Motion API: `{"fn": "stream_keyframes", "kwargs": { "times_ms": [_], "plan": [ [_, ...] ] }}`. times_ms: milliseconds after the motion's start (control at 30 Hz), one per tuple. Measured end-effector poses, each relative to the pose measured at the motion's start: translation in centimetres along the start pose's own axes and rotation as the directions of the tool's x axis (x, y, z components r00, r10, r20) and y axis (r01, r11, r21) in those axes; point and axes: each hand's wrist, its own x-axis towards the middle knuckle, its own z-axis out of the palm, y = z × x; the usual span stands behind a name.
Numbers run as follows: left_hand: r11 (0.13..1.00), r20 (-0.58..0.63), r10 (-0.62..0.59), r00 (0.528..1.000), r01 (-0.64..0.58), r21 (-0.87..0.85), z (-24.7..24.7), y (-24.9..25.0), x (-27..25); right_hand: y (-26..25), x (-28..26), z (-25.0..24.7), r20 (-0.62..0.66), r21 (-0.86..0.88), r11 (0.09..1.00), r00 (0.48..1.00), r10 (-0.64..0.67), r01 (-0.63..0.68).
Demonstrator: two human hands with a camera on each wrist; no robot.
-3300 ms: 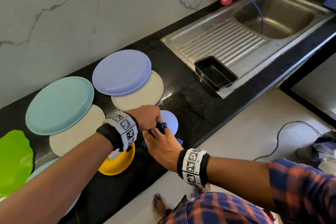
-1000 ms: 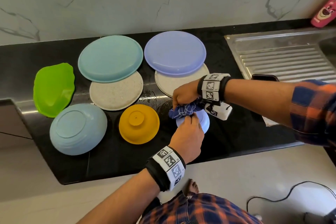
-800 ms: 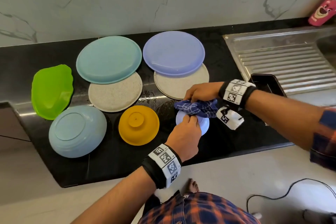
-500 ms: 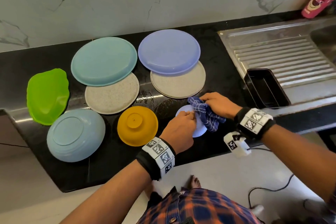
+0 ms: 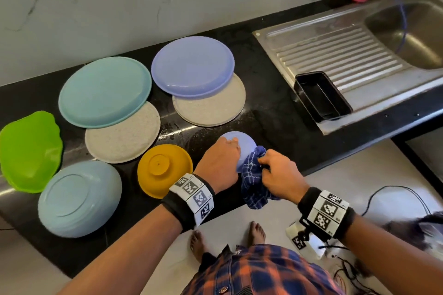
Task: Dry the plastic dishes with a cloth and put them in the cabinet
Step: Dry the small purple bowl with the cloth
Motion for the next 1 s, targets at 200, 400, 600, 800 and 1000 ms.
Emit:
{"fn": "stream_keyframes", "kwargs": {
  "times_ms": [200,400,600,800,1000],
  "plan": [
    [0.998,-0.036,-0.008,0.999,0.005,-0.061,-0.2,-0.7,0.0,1.8,0.4,-1.8,-0.011,0.181,0.983,1.000,0.014,-0.012],
    [0.964,-0.161,-0.037,0.986,-0.008,-0.267,0.0,-2.0,0.4,3.4,0.0,-5.5,-0.122,0.463,0.885,0.985,0.125,-0.054],
    [0.979,-0.013,-0.116,0.993,0.112,-0.173,0.8,-1.3,1.3,3.9,-0.2,-6.6,-0.156,0.524,0.851,0.977,0.144,-0.042],
    [0.935,-0.083,-0.185,0.979,0.149,-0.320,0.8,-1.2,1.4,3.8,-0.5,-7.0,-0.149,0.590,0.807,0.980,0.132,-0.019],
    [0.145,0.116,-0.386,0.915,0.184,-0.972,-0.9,-1.2,-1.0,5.0,-0.7,-7.9,-0.191,0.675,0.737,0.972,0.134,0.031]
  ]
}}
